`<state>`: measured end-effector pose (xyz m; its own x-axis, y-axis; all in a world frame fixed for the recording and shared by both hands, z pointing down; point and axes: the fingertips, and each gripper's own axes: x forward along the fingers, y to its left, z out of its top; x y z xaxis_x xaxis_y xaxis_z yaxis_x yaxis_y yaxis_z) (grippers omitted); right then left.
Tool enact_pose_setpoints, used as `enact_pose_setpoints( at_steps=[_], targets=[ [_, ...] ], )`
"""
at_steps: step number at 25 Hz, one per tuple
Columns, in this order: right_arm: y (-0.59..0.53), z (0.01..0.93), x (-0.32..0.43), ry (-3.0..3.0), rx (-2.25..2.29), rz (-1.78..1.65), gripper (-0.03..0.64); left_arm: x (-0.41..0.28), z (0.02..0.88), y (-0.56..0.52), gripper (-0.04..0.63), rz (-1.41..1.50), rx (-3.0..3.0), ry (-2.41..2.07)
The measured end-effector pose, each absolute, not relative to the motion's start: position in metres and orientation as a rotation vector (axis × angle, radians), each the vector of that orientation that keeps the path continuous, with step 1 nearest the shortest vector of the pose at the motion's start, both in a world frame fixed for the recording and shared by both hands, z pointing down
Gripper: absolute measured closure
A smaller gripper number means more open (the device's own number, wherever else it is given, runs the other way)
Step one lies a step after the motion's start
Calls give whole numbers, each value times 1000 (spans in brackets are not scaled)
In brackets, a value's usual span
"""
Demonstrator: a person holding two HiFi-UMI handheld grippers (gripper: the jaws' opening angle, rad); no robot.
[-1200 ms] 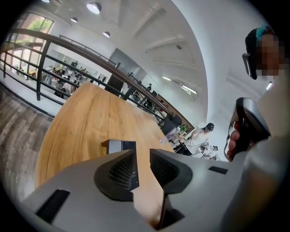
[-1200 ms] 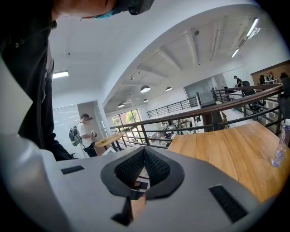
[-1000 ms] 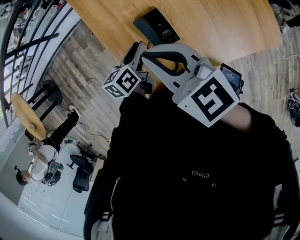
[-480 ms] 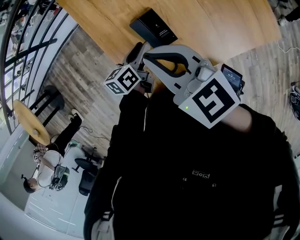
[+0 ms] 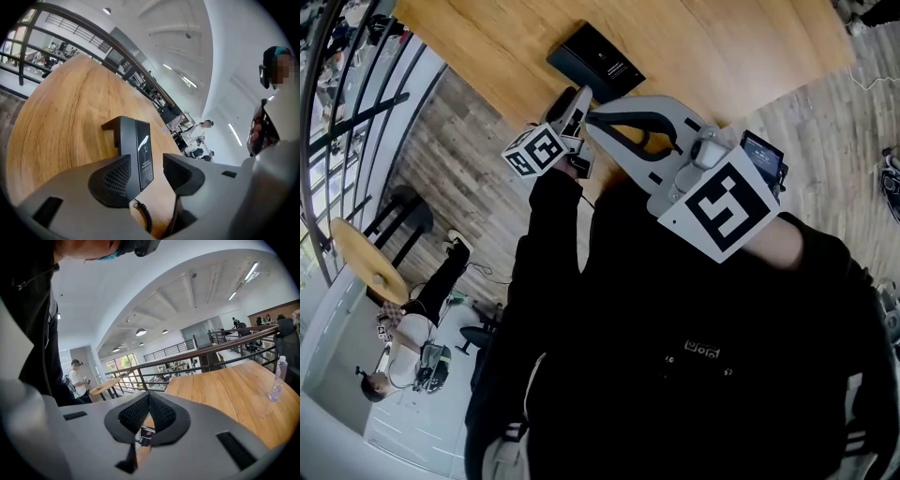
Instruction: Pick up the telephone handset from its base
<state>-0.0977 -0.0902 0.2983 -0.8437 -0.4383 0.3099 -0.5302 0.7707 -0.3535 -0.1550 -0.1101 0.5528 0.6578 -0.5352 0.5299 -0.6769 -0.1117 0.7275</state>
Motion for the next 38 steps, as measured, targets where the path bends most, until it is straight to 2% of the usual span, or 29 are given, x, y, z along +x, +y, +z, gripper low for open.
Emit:
enact_pose_setpoints(
  at_steps=[6,26,30,38],
  targets=[
    [-89,296,-94,-2768,778,684,598,-155,573,-113,373,152,1760,-918],
    [-84,306,-81,-2727,789,730,598,-157,602,-129,374,103,1767,-890],
    [-84,308,-79,-2713,802,737,598,-162,605,-131,481,118,1759,-927],
    [-84,305,-82,-2731,770,731,598,-162,596,-123,515,98,1735,-929]
  ],
)
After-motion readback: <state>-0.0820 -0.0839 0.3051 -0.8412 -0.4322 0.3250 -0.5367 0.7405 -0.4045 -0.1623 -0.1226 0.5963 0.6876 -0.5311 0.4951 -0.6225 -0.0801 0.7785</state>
